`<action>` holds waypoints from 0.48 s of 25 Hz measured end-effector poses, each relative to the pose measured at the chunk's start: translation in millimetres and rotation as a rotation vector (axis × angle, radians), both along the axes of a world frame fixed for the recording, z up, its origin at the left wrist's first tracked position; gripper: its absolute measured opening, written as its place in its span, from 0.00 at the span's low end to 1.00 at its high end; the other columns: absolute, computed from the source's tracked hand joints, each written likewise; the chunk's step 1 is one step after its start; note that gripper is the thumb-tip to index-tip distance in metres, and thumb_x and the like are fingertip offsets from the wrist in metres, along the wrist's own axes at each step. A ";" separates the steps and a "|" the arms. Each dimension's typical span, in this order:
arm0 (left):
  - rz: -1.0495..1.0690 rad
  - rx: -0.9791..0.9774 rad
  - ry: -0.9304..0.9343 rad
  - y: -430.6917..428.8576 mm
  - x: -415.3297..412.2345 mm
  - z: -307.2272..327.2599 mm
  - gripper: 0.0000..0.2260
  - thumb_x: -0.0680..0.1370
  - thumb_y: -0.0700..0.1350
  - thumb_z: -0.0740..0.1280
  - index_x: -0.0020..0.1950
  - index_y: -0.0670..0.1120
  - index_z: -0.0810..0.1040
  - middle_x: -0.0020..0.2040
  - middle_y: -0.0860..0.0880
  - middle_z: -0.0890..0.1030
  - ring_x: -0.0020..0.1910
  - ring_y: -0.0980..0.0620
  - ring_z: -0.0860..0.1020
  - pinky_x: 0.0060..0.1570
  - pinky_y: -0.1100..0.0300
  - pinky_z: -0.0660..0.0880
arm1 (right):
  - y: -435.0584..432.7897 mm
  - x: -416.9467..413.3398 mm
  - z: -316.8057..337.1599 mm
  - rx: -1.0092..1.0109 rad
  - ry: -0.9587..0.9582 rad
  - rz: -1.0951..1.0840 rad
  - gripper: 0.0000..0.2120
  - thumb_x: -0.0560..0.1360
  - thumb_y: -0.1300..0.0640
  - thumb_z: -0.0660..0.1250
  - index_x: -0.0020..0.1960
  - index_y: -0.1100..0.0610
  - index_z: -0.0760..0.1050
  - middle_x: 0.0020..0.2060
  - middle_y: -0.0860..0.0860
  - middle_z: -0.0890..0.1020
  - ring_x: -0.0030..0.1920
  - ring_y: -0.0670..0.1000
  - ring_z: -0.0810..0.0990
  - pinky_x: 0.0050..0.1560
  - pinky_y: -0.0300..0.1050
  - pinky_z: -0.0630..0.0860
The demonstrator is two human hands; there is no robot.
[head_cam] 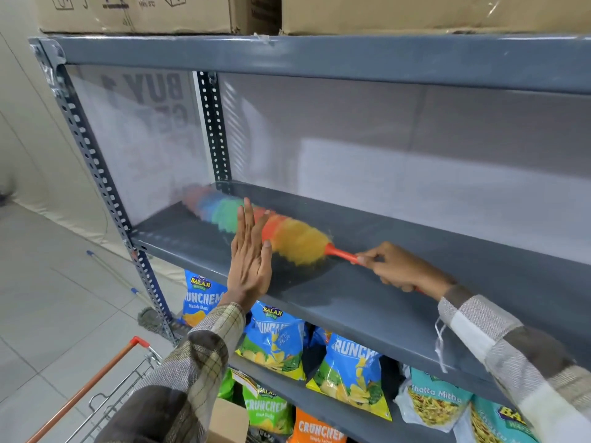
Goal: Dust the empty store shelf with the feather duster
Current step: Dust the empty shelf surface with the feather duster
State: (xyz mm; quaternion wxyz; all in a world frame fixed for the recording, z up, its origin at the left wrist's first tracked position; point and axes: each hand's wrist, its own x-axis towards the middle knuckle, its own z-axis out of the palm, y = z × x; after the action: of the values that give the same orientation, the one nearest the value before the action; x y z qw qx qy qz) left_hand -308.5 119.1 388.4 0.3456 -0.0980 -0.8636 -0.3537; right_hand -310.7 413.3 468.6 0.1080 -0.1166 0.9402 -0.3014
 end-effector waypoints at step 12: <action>0.035 -0.022 -0.024 -0.3 -3.1 2.2 0.24 0.84 0.50 0.47 0.82 0.51 0.59 0.84 0.57 0.39 0.85 0.53 0.40 0.81 0.56 0.47 | 26.8 -16.2 -21.6 0.073 0.323 -0.246 0.14 0.79 0.50 0.60 0.57 0.52 0.82 0.32 0.55 0.84 0.29 0.56 0.78 0.32 0.49 0.74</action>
State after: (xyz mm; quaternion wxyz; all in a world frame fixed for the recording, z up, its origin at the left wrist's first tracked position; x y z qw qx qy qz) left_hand -311.6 118.8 390.6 0.3403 -0.0823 -0.8732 -0.3390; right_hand -326.9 440.1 447.0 -0.0775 -0.0435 0.9628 -0.2552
